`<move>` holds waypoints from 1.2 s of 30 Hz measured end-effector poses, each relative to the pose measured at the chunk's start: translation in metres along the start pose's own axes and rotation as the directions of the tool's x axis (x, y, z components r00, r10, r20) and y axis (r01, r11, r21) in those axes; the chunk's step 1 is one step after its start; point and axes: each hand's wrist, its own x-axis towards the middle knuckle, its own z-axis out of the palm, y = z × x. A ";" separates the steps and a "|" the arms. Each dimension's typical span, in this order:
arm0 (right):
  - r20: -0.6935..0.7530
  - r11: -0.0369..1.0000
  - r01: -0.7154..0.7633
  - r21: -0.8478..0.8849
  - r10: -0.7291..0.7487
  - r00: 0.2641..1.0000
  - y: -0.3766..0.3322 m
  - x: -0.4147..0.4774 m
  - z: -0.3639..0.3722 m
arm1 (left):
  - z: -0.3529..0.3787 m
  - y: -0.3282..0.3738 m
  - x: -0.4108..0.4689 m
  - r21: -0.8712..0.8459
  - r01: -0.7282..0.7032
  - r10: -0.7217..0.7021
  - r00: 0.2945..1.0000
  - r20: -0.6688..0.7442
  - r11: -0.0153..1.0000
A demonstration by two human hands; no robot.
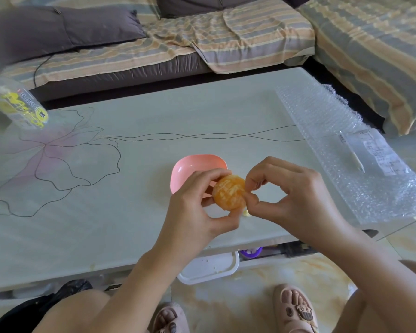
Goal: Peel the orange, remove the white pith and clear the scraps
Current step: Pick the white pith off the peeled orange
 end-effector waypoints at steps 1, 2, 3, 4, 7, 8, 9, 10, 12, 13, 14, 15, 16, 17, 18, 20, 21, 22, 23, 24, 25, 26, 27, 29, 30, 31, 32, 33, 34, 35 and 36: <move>-0.012 1.000 0.009 0.001 -0.009 1.000 0.000 0.000 0.000 | 0.001 0.002 0.000 -0.042 0.038 -0.037 0.999 0.006 0.998; -0.022 1.000 0.015 0.004 -0.015 1.000 -0.001 0.000 0.000 | 0.001 0.003 0.000 -0.082 0.074 -0.073 0.997 0.014 0.994; -0.028 1.000 0.021 0.007 -0.020 0.999 -0.001 0.000 -0.001 | 0.001 0.004 0.000 -0.121 0.105 -0.103 0.994 0.022 0.987; -0.033 1.000 0.025 0.010 -0.025 0.999 -0.001 -0.001 -0.001 | 0.001 0.005 0.000 -0.156 0.130 -0.127 0.991 0.029 0.979; -0.031 0.999 0.030 0.020 -0.030 0.999 0.000 -0.001 0.000 | 0.001 0.006 0.001 -0.217 0.169 -0.164 0.986 0.039 0.962; -0.028 0.999 0.028 0.022 -0.027 0.999 0.000 -0.001 0.000 | 0.001 0.007 0.001 -0.225 0.178 -0.174 0.984 0.038 0.958; -0.024 0.999 0.024 0.024 -0.023 0.999 0.001 -0.001 0.001 | 0.001 0.007 0.001 -0.229 0.185 -0.182 0.983 0.035 0.956; -0.017 0.999 0.018 0.028 -0.018 1.000 0.001 -0.001 0.001 | 0.001 0.007 0.001 -0.228 0.188 -0.186 0.982 0.029 0.955; -0.003 0.999 -0.003 0.050 0.003 1.000 0.001 -0.001 0.002 | 0.000 0.006 0.001 -0.214 0.183 -0.184 0.983 0.016 0.959; 0.002 0.998 -0.019 0.064 0.019 1.000 0.002 -0.001 0.001 | -0.001 0.006 0.002 -0.203 0.181 -0.183 0.983 0.008 0.962; 0.007 0.996 -0.035 0.078 0.034 0.999 0.001 -0.002 0.001 | -0.001 0.006 0.002 -0.191 0.179 -0.182 0.983 -0.001 0.965; 0.011 0.995 -0.041 0.090 0.041 0.999 0.002 -0.002 0.001 | -0.002 0.005 0.002 -0.180 0.177 -0.182 0.983 -0.010 0.968; 0.014 0.995 -0.037 0.098 0.035 0.999 0.002 -0.001 0.000 | -0.002 0.005 0.003 -0.171 0.172 -0.178 0.984 -0.019 0.970; 0.016 0.995 -0.025 0.101 0.023 1.000 0.002 0.000 -0.001 | -0.002 0.005 0.003 -0.159 0.164 -0.170 0.985 -0.026 0.973; 0.014 0.995 -0.014 0.103 0.013 1.000 0.002 0.000 -0.001 | -0.003 0.005 0.003 -0.146 0.153 -0.159 0.987 -0.031 0.977; 0.000 0.994 -0.003 0.110 0.003 1.000 0.003 0.001 -0.001 | -0.003 0.006 0.003 -0.126 0.130 -0.135 0.990 -0.037 0.983; -0.010 0.993 0.004 0.115 -0.002 1.000 0.004 0.002 -0.001 | -0.004 0.006 0.003 -0.116 0.118 -0.123 0.992 -0.037 0.986; -0.022 0.993 0.013 0.114 -0.011 1.000 0.004 0.001 0.000 | -0.004 0.007 0.003 -0.105 0.111 -0.115 0.993 -0.036 0.988; -0.032 0.994 0.022 0.106 -0.019 0.999 0.004 0.001 0.001 | -0.004 0.007 0.003 -0.102 0.113 -0.117 0.993 -0.035 0.988; -0.038 0.995 0.026 0.094 -0.023 0.999 0.004 0.001 0.002 | -0.003 0.007 0.002 -0.110 0.124 -0.129 0.991 -0.034 0.986; -0.039 0.996 0.023 0.083 -0.020 0.999 0.004 0.001 0.002 | -0.003 0.007 0.002 -0.123 0.139 -0.144 0.989 -0.033 0.983; -0.034 0.997 0.013 0.077 -0.011 0.999 0.004 0.000 0.003 | -0.002 0.007 0.002 -0.139 0.152 -0.158 0.987 -0.033 0.978; -0.024 0.997 0.004 0.076 -0.003 1.000 0.004 0.000 0.003 | -0.001 0.006 0.002 -0.155 0.162 -0.170 0.985 -0.035 0.974; -0.003 0.997 0.002 0.074 -0.002 1.000 0.005 0.000 0.003 | 0.000 0.005 0.002 -0.190 0.178 -0.190 0.981 -0.047 0.966; 0.006 0.997 0.007 0.071 -0.007 1.000 0.005 0.000 0.003 | 0.000 0.005 0.002 -0.210 0.187 -0.202 0.978 -0.053 0.960; 0.013 0.997 0.010 0.071 -0.011 1.000 0.005 0.000 0.003 | 0.000 0.005 0.003 -0.228 0.196 -0.214 0.975 -0.058 0.954; 0.018 0.997 0.011 0.073 -0.013 1.000 0.005 0.000 0.004 | 0.000 0.004 0.003 -0.240 0.202 -0.222 0.973 -0.060 0.950; 0.021 0.997 0.010 0.076 -0.012 1.000 0.005 0.000 0.004 | -0.001 0.004 0.004 -0.243 0.206 -0.227 0.972 -0.062 0.948; 0.023 0.997 0.008 0.078 -0.010 1.000 0.005 0.000 0.004 | -0.002 0.004 0.005 -0.242 0.209 -0.230 0.971 -0.063 0.947; 0.025 0.997 0.005 0.080 -0.007 1.000 0.004 0.000 0.004 | -0.002 0.003 0.005 -0.241 0.212 -0.233 0.970 -0.064 0.947; 0.027 0.997 0.002 0.083 -0.004 1.000 0.004 0.000 0.004 | -0.003 0.003 0.006 -0.239 0.216 -0.238 0.969 -0.068 0.947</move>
